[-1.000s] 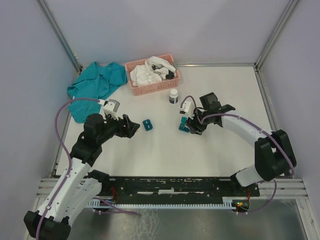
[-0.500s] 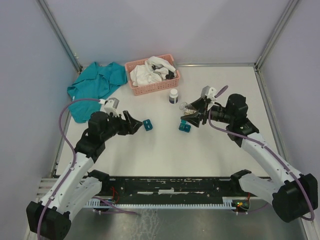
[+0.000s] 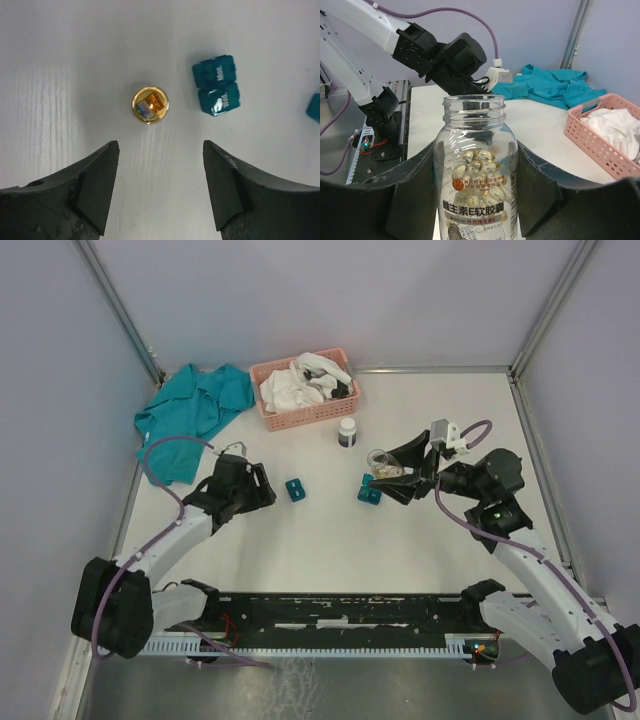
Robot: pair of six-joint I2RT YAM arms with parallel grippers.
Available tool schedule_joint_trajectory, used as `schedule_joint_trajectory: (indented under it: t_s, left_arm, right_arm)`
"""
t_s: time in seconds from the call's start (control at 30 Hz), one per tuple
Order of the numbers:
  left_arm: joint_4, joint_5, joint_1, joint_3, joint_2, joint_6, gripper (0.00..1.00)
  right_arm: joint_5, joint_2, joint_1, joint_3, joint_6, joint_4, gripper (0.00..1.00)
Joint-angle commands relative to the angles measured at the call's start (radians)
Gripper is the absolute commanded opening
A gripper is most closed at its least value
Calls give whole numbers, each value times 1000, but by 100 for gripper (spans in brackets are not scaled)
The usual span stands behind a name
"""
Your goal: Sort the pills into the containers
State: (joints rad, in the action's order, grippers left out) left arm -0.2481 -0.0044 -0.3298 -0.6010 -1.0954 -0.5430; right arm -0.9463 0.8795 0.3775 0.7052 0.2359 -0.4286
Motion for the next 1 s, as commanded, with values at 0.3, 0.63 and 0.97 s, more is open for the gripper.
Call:
schedule_joint_trajectory:
  t_s: [0.3, 0.63, 0.97]
  left_arm:
    - [-162, -445, -170, -301, -455, 27, 76]
    - [-133, -391, -169, -349, -564, 64, 65]
    - [-138, -393, -170, -326, -555, 57, 59]
  right_arm:
    - [-5, 26, -5, 29, -76, 80, 1]
    - [-1, 37, -5, 33, -104, 109, 1]
    - [-3, 48, -6, 32, -108, 113, 1]
